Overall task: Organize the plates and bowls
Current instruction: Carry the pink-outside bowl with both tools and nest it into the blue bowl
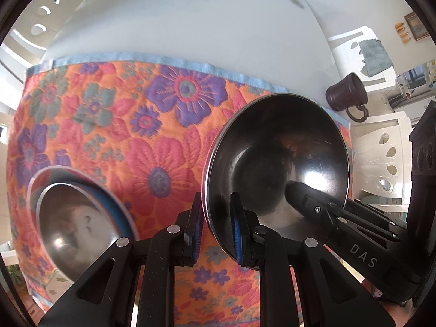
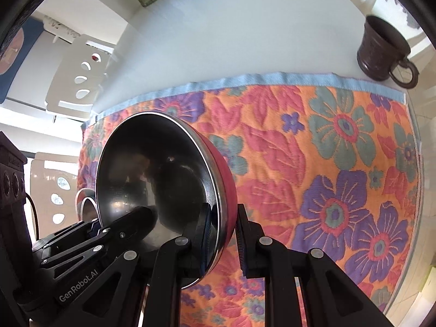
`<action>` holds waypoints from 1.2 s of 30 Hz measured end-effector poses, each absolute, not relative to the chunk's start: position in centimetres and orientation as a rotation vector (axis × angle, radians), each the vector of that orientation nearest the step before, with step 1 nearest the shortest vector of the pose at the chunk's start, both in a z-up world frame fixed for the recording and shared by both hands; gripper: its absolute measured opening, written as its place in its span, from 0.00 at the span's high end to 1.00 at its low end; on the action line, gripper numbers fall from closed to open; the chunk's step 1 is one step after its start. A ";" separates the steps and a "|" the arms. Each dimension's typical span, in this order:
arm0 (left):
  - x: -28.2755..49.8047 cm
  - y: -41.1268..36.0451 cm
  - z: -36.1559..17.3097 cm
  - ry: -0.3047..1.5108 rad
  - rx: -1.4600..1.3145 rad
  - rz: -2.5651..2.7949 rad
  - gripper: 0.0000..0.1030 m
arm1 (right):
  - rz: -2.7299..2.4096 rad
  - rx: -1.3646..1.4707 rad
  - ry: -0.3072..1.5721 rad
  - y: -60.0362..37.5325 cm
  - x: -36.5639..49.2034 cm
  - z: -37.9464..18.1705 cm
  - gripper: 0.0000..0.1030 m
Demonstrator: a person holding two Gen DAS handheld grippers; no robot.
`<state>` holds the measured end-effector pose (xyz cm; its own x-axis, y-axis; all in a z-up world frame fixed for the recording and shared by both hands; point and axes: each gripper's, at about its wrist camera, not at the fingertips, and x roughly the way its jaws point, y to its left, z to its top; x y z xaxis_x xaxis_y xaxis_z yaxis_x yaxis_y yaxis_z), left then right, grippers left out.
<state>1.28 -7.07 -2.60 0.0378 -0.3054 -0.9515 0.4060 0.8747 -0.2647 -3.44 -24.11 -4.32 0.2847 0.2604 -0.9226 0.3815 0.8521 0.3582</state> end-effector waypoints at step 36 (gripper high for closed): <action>4.6 10.6 -1.4 1.436 -0.017 -0.489 0.85 | 0.023 0.459 1.358 -7.0 1.3 -1.9 0.82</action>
<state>4.55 10.64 -1.36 0.0535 -0.3319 -0.9418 0.3114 0.9017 -0.3001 1.30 -7.01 -1.86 0.2254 0.2779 -0.9338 0.2460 0.9112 0.3306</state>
